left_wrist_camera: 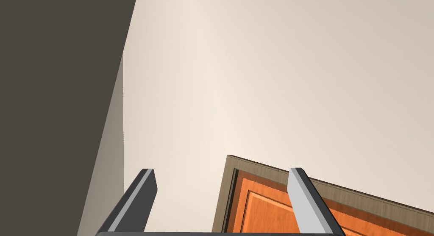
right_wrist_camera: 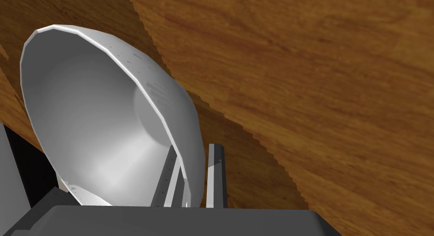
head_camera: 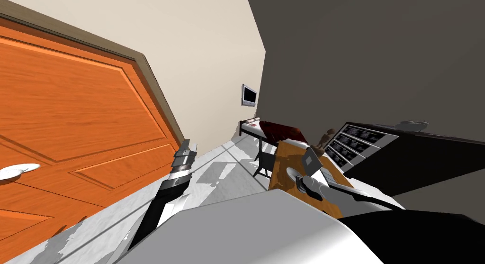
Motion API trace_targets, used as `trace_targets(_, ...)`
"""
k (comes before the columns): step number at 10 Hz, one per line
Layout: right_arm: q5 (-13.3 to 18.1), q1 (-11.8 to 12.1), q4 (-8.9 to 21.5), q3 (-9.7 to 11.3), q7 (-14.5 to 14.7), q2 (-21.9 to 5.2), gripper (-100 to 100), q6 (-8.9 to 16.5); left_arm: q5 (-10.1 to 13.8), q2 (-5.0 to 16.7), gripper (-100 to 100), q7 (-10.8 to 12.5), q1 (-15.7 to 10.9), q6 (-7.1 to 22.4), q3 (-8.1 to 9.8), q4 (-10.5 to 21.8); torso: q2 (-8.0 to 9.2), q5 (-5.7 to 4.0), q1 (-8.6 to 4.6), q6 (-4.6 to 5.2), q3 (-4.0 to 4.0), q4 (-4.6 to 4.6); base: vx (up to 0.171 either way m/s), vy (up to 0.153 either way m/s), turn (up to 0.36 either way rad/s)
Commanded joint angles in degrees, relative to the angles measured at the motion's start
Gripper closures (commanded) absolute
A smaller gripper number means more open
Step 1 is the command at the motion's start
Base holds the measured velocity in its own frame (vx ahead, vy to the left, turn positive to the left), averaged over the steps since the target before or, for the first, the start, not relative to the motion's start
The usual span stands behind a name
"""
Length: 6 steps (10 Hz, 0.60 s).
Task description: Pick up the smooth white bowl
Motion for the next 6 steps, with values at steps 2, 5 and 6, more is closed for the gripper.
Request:
trace_targets(2,-2.3,-0.2,-0.2,-0.6,3.7,-0.3,100,-0.7,0.0,0.0,0,0.0,0.0,0.0,0.0,0.0,0.14,-0.01,-0.07,-0.02,0.08,0.04,0.037,0.012,-0.074)
trace_targets(5,-4.3,-0.3,0.0,-1.3,7.5,-0.4,100,-1.5,0.0,0.0,0,0.0,0.0,0.0,0.0,0.0,0.24,0.0,-0.07,0.01,0.15,0.07,0.04,0.02,-0.113)
trace_targets(6,-4.3,-0.3,0.0,-1.3,8.9,-0.4,100,-1.5,0.0,0.0,0,0.0,0.0,0.0,0.0,0.0,0.21,0.02,-0.03,0.13,0.13,0.05,0.058,0.03,-0.117)
